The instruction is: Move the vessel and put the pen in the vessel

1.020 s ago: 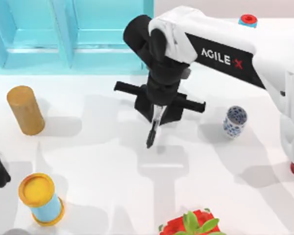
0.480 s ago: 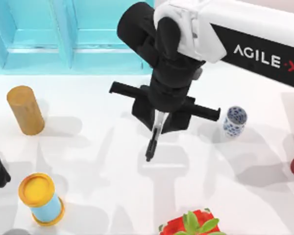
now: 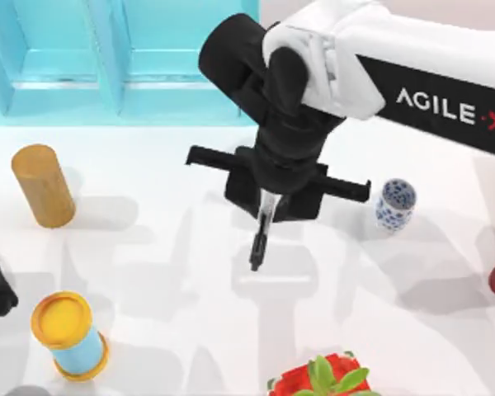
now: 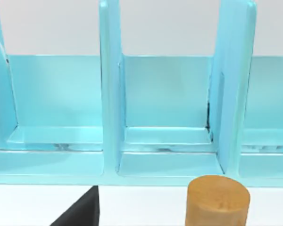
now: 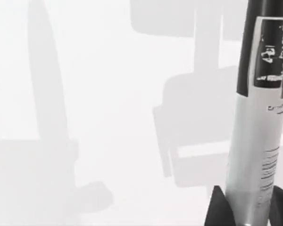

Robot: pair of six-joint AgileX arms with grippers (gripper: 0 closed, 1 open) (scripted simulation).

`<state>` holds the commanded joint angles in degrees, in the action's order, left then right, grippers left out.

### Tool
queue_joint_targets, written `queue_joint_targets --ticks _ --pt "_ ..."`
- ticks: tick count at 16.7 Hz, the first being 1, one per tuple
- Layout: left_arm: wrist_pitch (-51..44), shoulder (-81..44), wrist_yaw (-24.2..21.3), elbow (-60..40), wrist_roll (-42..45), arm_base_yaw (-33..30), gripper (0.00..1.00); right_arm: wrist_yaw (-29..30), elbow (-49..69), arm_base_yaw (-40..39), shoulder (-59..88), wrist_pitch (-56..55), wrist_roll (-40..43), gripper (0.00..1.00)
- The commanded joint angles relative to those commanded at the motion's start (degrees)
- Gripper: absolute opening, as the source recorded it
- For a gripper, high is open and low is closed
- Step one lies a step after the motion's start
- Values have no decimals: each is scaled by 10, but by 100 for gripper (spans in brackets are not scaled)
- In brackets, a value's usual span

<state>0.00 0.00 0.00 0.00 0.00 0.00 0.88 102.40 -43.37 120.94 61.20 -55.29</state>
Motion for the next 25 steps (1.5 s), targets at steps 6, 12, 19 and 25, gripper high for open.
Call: queue_joint_targets --ticks 6,12,19,25 --pt "0 0 0 0 0 0 100 125 -165 -9 -58 -240 125 0" --pt "0 0 0 0 0 0 100 291 -385 -21 -153 -582 288 0" --pt "0 0 0 0 0 0 100 464 -625 -39 -285 -975 467 0" --pt "0 0 0 0 0 0 100 551 -746 -54 -370 -1181 560 0"
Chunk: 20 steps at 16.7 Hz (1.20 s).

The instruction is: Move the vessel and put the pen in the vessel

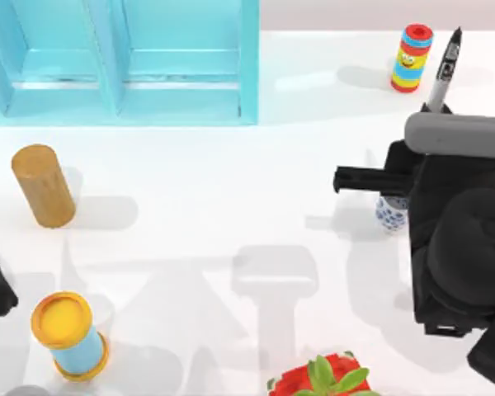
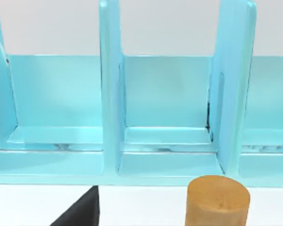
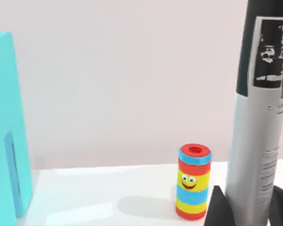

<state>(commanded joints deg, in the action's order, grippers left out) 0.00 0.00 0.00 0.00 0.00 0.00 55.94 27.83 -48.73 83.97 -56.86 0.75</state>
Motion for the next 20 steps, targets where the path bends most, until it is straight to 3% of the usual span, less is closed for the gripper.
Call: queue_joint_targets --ticks 8,16,20 --pt "0 0 0 0 0 0 100 9 -12 2 -7 -24 10 0" --pt "0 0 0 0 0 0 100 -61 22 71 80 -75 6 0" --pt "0 0 0 0 0 0 100 -62 24 72 83 -77 5 0"
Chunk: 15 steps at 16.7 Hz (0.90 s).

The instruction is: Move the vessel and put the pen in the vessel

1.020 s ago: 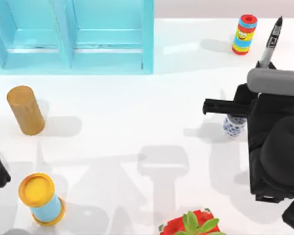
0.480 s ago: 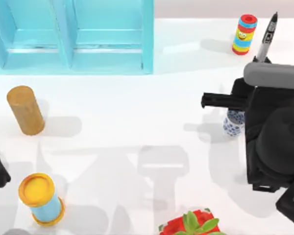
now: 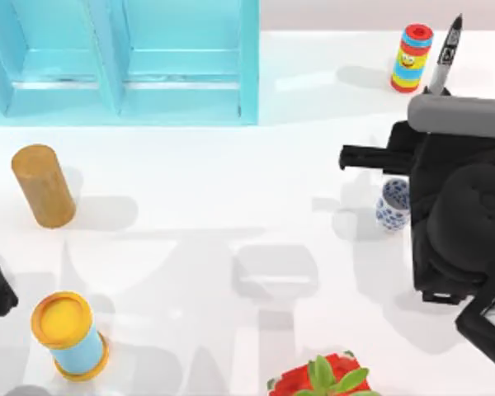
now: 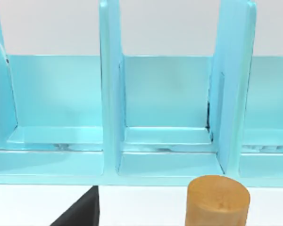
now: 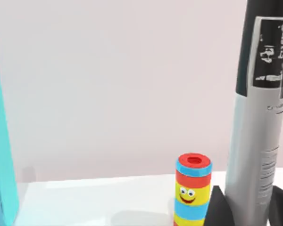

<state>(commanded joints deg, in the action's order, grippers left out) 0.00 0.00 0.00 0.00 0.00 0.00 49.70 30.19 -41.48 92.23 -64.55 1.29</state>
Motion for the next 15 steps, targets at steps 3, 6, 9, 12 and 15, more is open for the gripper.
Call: queue_joint_targets --ticks 3,6,9,12,15 --pt "0 0 0 0 0 0 100 0 0 0 0 0 0 23" --pt "0 0 0 0 0 0 100 0 0 0 0 0 0 45" --pt "0 0 0 0 0 0 100 0 0 0 0 0 0 68" --pt "0 0 0 0 0 0 100 0 0 0 0 0 0 90" --pt "0 0 0 0 0 0 100 0 0 0 0 0 0 100"
